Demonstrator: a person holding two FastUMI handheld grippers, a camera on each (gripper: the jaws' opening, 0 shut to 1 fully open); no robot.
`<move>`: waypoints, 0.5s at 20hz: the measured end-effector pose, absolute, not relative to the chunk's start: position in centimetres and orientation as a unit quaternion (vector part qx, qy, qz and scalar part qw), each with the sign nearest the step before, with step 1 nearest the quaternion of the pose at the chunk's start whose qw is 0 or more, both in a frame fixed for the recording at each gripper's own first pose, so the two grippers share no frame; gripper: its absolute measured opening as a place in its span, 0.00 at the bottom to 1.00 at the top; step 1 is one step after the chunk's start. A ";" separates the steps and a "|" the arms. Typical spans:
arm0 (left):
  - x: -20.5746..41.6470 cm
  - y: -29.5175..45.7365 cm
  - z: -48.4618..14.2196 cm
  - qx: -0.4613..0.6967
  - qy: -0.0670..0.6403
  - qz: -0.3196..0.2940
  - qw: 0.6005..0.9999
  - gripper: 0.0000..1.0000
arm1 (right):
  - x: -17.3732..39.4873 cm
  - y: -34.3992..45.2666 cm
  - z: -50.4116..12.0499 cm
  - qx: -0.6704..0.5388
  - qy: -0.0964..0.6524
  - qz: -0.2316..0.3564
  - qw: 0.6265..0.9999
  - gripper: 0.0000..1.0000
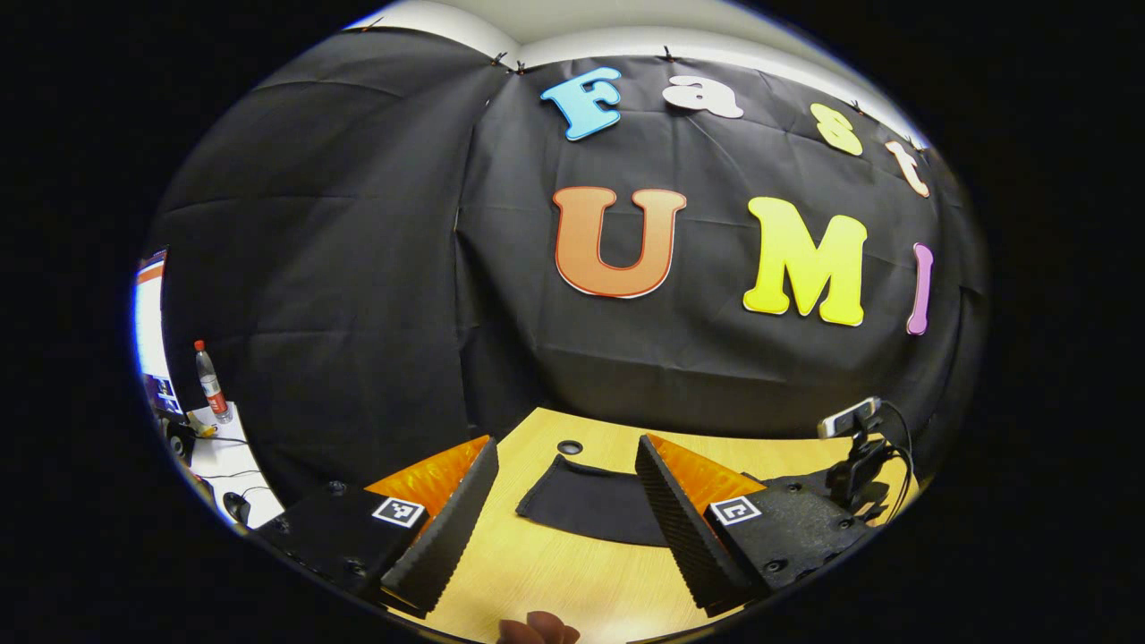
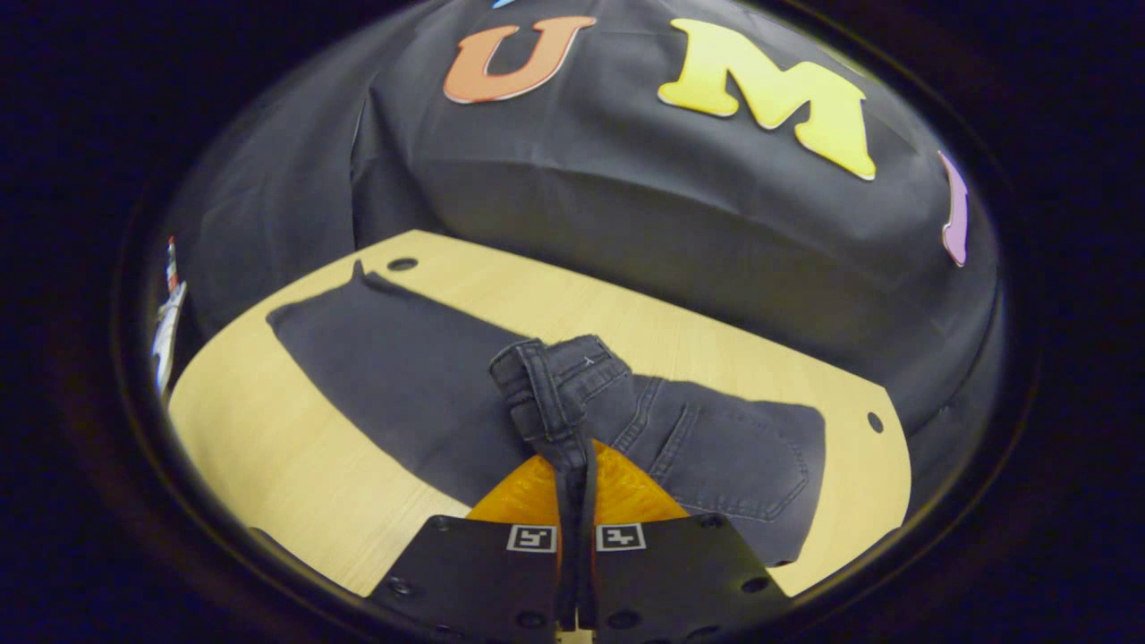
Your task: Grasp the waist and the cuffs of the jeans and fold them to make the two legs overlap; first hold the waist and fold one-third of the jeans toward the cuffs, then hold the cuffs and fold the remaining one-third in the same direction to finish folding.
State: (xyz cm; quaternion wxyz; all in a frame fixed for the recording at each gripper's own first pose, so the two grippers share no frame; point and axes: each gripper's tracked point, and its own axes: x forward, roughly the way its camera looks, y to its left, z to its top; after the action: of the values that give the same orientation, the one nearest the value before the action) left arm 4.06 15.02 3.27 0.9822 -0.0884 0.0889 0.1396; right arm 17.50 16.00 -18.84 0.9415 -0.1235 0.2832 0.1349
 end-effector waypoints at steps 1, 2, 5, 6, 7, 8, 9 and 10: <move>3.9 15.1 2.9 -0.090 0.092 0.140 0.982 1.00 | 17.1 16.1 -20.0 -0.142 0.292 0.139 0.936 0.00; 3.9 15.1 2.8 -0.091 0.095 0.139 0.981 1.00 | 17.1 16.1 -19.9 -0.155 0.288 0.141 0.934 0.02; 4.1 15.4 2.1 -0.101 0.101 0.140 0.980 1.00 | 16.7 16.7 -20.4 -0.140 0.301 0.155 0.930 0.15; 4.3 15.3 1.8 -0.106 0.103 0.138 0.979 1.00 | 16.8 16.9 -20.2 -0.135 0.303 0.154 0.930 0.33; 4.5 15.5 1.2 -0.108 0.107 0.139 0.979 1.00 | 16.8 16.8 -20.4 -0.134 0.310 0.154 0.928 0.35; 4.5 15.7 0.3 -0.112 0.114 0.138 0.978 1.00 | 16.6 16.9 -20.3 -0.136 0.316 0.159 0.925 0.39; 4.9 15.8 -0.5 -0.118 0.120 0.137 0.976 1.00 | 16.7 16.8 -20.4 -0.143 0.321 0.162 0.922 0.41; 5.2 15.8 -1.2 -0.128 0.127 0.134 0.974 1.00 | 16.6 16.9 -20.3 -0.146 0.322 0.167 0.921 0.43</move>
State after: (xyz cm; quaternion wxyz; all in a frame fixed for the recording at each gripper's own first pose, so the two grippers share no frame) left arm 5.17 15.80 -1.16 0.9744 -0.1279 0.1269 0.1342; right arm 16.56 16.85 -20.30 0.9206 -0.1457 0.3216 0.1671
